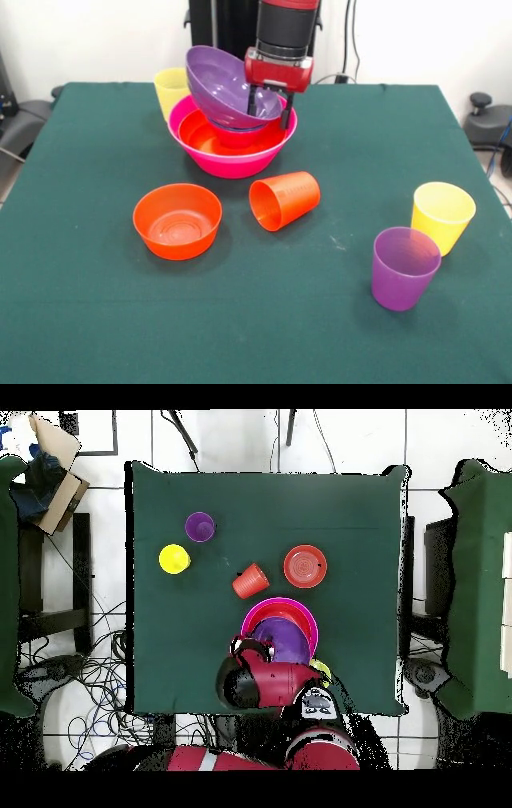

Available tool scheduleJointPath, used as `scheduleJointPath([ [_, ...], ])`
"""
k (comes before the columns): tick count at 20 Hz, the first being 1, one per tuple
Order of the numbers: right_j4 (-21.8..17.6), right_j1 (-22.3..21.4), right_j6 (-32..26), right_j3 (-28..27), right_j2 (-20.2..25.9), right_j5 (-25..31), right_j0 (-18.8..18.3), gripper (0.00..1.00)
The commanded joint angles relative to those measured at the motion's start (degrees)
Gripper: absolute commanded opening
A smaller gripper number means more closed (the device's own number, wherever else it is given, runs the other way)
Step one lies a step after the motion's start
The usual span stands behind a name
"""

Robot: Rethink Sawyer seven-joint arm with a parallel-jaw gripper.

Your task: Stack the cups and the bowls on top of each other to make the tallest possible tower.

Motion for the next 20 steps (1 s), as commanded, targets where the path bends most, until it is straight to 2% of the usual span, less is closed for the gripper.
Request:
scheduleJointPath([
  [1, 0.9, 3.4, 8.5, -0.3, 5.7, -1.8, 2.2, 1.0],
  [5, 1.5, 2.5, 8.9, 0.0, 5.4, -1.3, 2.9, 1.0],
  [14, 1.3, -4.4, 7.9, 2.9, 7.0, 4.4, 1.5, 1.0],
  [17, 0.8, -9.3, 6.8, 5.1, 8.0, 7.9, -0.2, 1.0],
  [20, 1.2, -16.8, 5.5, 8.7, 8.9, 13.0, -1.5, 1.0],
])
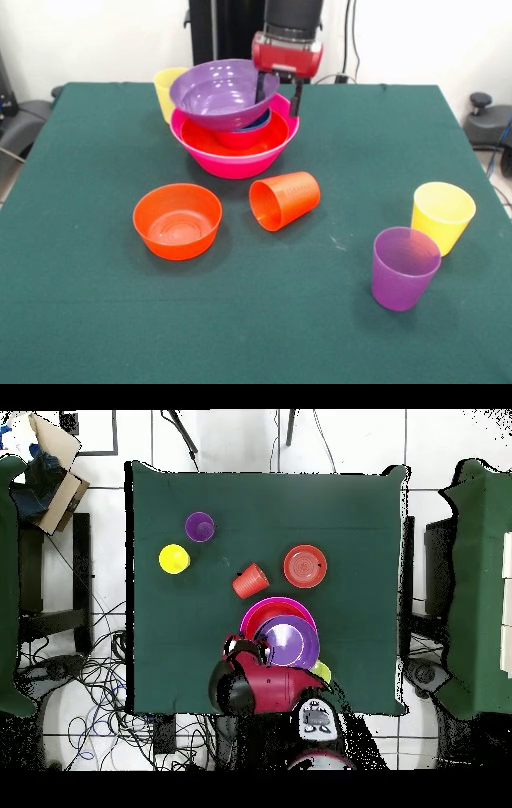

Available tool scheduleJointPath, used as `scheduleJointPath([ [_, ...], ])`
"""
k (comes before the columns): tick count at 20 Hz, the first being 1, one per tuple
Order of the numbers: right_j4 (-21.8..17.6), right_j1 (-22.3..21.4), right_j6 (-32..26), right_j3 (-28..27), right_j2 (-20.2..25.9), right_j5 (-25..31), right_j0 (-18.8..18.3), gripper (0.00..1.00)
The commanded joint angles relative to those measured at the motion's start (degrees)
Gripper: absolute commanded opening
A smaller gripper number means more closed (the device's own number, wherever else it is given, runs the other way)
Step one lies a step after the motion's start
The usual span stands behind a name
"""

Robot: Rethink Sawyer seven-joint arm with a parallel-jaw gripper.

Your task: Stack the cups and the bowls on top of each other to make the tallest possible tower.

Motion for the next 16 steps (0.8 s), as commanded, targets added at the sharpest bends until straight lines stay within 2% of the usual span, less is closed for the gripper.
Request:
scheduleJointPath([
  [1, 1.6, -12.1, 4.9, 6.1, 7.6, 13.1, -1.6, 1.0],
  [4, 2.5, -16.9, 3.6, 7.3, 8.5, 17.9, -2.4, 1.0],
  [6, 2.8, -18.1, 3.6, 7.5, 8.4, 19.2, -2.1, 1.0],
  [13, 1.6, -15.7, 5.2, 6.1, 8.1, 17.7, -1.4, 1.0],
  [16, 1.9, -17.5, 4.3, 5.9, 8.7, 19.6, -2.2, 1.0],
])
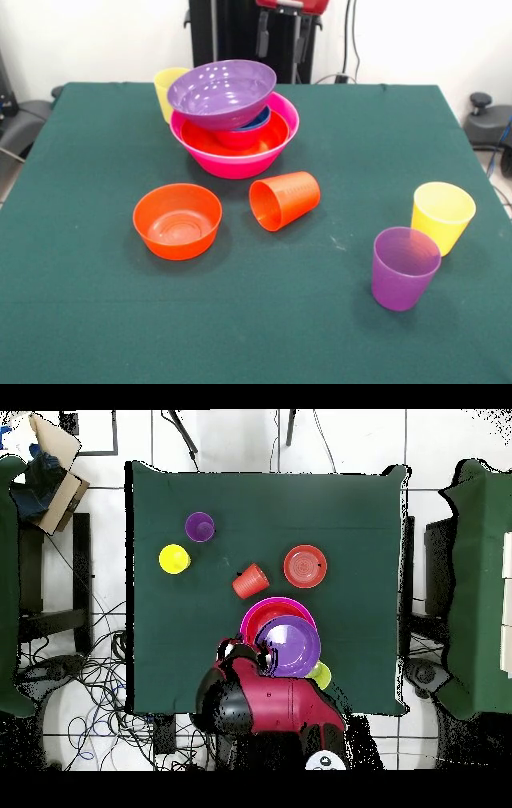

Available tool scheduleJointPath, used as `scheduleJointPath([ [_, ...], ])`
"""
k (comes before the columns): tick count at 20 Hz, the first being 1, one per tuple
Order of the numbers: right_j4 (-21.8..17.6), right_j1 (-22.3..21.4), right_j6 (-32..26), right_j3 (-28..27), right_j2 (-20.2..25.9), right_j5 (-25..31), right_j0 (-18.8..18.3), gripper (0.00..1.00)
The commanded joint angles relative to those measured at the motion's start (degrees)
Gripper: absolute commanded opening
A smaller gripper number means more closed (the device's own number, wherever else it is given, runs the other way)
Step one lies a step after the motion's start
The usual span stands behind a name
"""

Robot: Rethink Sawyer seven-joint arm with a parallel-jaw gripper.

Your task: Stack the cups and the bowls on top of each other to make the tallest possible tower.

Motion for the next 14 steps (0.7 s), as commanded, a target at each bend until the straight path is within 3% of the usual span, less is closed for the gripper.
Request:
scheduleJointPath([
  [1, 2.3, -2.3, 3.3, 1.2, 5.9, 8.6, -1.2, 1.0],
  [5, 2.8, -6.0, -4.1, -5.3, 8.3, 17.3, -5.9, 1.0],
  [14, -1.1, -1.7, -17.1, -21.3, 19.1, 27.5, -17.9, 1.0],
])
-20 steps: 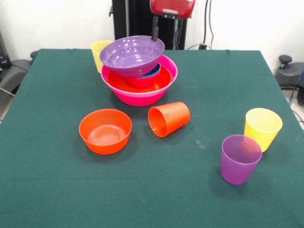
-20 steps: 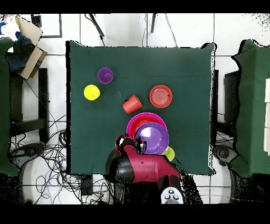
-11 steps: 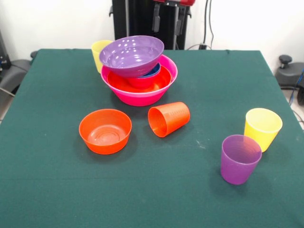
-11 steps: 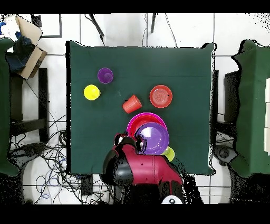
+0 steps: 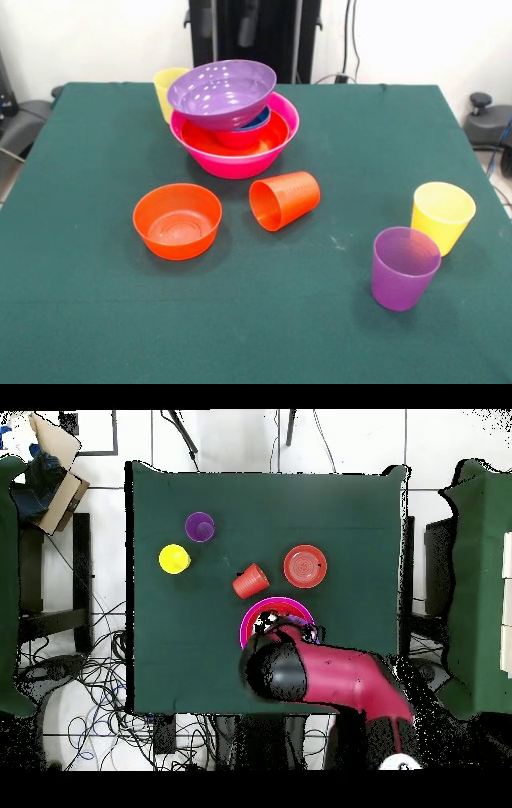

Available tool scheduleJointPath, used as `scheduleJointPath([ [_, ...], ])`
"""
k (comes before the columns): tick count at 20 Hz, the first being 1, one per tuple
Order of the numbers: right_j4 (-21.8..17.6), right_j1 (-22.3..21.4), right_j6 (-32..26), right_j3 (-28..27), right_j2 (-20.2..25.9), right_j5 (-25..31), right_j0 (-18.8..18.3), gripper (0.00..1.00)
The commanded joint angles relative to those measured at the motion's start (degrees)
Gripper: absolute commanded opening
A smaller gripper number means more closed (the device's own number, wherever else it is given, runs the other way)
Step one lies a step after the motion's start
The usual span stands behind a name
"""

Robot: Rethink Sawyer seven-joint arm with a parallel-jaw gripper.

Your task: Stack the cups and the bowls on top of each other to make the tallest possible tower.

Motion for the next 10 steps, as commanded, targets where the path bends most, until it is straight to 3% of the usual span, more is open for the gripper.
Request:
scheduleJointPath([
  [1, -1.6, 3.9, -17.8, -13.4, 13.1, 11.0, -6.5, 1.0],
  [10, -5.8, 9.4, -18.0, -19.5, 19.4, 13.2, -10.8, 1.0],
])
